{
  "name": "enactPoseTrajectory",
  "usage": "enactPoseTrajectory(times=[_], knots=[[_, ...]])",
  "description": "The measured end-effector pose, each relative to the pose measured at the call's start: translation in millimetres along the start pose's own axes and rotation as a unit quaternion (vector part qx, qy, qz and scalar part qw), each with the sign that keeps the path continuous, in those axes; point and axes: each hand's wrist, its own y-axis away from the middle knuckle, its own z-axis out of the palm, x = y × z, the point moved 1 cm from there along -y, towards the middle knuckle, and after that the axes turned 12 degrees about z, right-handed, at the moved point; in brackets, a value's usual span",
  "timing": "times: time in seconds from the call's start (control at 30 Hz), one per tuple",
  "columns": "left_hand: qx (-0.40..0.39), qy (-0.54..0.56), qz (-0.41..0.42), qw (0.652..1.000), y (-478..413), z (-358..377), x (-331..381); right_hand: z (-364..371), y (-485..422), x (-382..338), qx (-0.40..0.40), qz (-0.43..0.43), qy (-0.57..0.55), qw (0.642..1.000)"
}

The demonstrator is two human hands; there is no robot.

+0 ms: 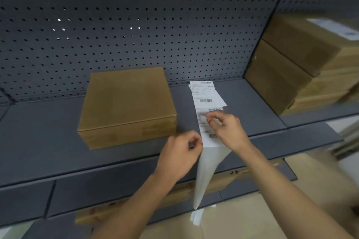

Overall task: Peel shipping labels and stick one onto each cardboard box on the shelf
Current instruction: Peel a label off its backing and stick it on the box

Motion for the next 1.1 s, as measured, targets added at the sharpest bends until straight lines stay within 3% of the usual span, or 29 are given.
enactPoseTrajectory(times=[0.2, 0.33, 0.53, 0.83, 1.1], knots=[[-0.112, -0.036, -0.098, 0.988, 23, 52, -20, -5, 21, 29, -0.035, -0.010, 0.078, 0.996], [-0.129, -0.035, -0.139, 0.981, 25, 69, -24, -5, 32, 44, -0.037, -0.029, 0.114, 0.992], [-0.070, 0.118, -0.144, 0.980, 29, 88, -32, -9, 41, 62, -0.029, -0.034, 0.131, 0.990], [0.048, 0.211, -0.105, 0.971, 18, 94, -21, -17, 47, 67, -0.035, -0.098, 0.115, 0.988], [0.084, 0.274, -0.088, 0.954, 6, 89, -9, -29, 50, 58, -0.050, -0.155, 0.092, 0.982]])
